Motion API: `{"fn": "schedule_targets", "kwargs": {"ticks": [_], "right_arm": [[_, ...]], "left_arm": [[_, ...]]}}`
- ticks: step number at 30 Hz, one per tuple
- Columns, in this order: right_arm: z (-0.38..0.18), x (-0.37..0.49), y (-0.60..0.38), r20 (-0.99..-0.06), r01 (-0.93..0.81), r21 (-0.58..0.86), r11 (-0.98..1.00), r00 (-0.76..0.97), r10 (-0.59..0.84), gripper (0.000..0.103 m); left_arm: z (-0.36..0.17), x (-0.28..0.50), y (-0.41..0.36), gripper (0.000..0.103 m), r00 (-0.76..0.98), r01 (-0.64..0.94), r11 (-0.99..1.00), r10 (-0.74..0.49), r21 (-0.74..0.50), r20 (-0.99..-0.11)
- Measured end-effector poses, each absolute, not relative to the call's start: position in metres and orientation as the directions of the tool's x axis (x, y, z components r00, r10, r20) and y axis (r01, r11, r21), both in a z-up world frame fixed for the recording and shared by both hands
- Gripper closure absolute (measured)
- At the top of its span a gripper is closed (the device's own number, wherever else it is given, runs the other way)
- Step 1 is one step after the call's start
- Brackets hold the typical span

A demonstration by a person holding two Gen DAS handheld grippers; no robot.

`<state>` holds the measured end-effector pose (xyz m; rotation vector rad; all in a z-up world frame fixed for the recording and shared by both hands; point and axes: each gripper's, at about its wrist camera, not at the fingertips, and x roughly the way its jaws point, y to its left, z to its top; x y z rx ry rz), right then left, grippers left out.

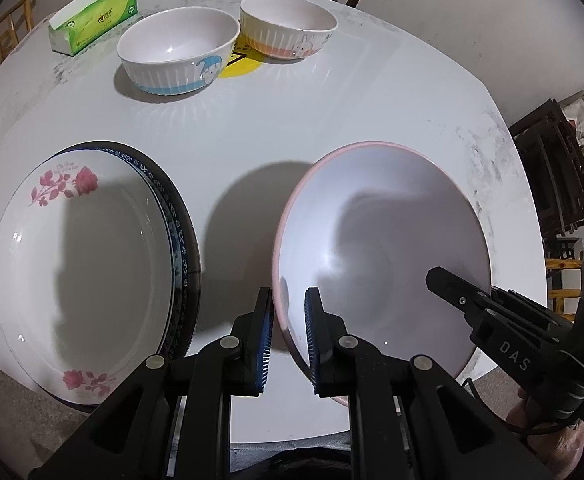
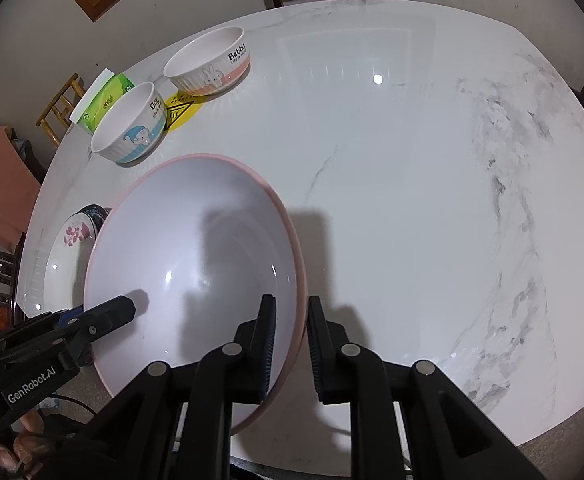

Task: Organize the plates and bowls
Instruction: 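Lift the pink bowl and set it down beside the plate stack, then open both grippers and grasp the rim of the white cartoon-band bowl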

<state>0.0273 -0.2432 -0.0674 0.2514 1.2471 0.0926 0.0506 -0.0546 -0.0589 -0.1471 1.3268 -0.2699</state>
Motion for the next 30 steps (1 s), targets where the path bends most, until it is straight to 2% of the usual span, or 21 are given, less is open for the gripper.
{"fn": "schedule_targets", "kwargs": {"ticks": [8,11,14,25,30], "right_arm": [[-0.069,0.028,-0.244,-0.924,0.07,0.247,0.966,0.316,0.214,0.086],[-0.065,0.027,-0.245,-0.919,0.066,0.253,0.965,0.327,0.219,0.076],[-0.058,0.027,-0.246,-0.915,0.062,0.234,0.97,0.352,0.199,0.068],[-0.015,0.041,-0.255,-0.878,0.059,0.248,0.967,0.435,0.199,0.068],[0.0,0.054,-0.235,-0.858,-0.006,0.286,0.958,0.444,0.259,0.068]], "left_arm": [[-0.059,0.049,-0.054,0.09,0.223,0.118,0.957,-0.286,-0.266,-0.932],[-0.056,0.049,-0.05,0.089,0.24,0.113,0.959,-0.281,-0.261,-0.929],[-0.052,0.051,-0.045,0.08,0.252,0.103,0.96,-0.278,-0.26,-0.927],[-0.022,0.053,-0.01,0.074,0.338,0.078,0.954,-0.299,-0.29,-0.892],[-0.013,0.058,0.015,0.074,0.37,0.032,0.956,-0.283,-0.292,-0.885]]}}
